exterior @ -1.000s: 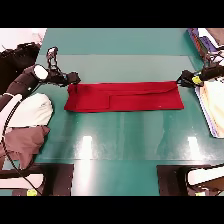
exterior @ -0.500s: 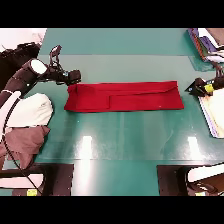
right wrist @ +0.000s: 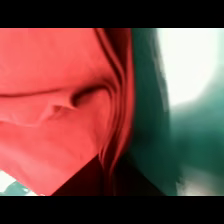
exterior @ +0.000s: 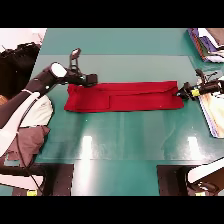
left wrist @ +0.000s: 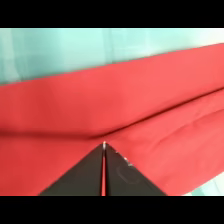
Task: Fold the shirts.
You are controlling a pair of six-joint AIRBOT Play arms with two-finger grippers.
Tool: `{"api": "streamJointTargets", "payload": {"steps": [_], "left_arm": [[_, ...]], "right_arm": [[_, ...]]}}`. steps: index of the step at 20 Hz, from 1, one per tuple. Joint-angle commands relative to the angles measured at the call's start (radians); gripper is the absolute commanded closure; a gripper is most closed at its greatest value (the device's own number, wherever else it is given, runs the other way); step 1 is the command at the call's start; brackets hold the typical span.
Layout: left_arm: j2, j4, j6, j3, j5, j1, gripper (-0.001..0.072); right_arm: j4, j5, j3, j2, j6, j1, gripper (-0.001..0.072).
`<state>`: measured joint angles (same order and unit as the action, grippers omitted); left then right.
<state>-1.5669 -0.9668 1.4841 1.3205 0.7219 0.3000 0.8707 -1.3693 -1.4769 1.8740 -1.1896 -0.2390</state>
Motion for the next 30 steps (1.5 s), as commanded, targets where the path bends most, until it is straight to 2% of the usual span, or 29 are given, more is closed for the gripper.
{"api": "streamJointTargets", "payload": {"steps": [1,4,7,15,21,25,27,30], "left_arm": [[-0.088,0.003,0.000,0.081,-0.023,0.090,0.0678],[-0.180,0.003,0.000,0.177,-0.016,0.152,0.0678],[-0.266,0.004,0.005,0.260,0.034,0.183,0.0679],[-0.315,0.032,0.008,0.283,0.016,0.203,0.0678],[-0.314,0.030,0.007,0.283,0.013,0.201,0.0678],[-0.243,-0.010,0.013,0.300,0.080,0.114,0.0679],[-0.148,-0.103,0.039,0.300,0.114,0.023,0.0679],[0.029,-0.252,0.038,0.300,0.201,-0.142,0.0678]], "right_arm": [[-0.026,-0.052,-0.082,0.008,0.020,0.047,0.0694],[-0.155,-0.163,-0.225,-0.007,-0.004,0.098,0.0695],[-0.227,-0.133,-0.328,-0.085,-0.017,0.180,0.0695],[-0.225,-0.061,-0.533,-0.187,-0.070,0.444,0.0695],[-0.227,0.014,-0.554,-0.187,-0.078,0.589,0.0694],[-0.225,0.071,-0.553,-0.186,-0.077,0.682,0.0694],[-0.224,0.123,-0.553,-0.185,-0.066,0.745,0.0694],[-0.224,0.296,-0.514,-0.184,-0.034,0.862,0.0693]]}}
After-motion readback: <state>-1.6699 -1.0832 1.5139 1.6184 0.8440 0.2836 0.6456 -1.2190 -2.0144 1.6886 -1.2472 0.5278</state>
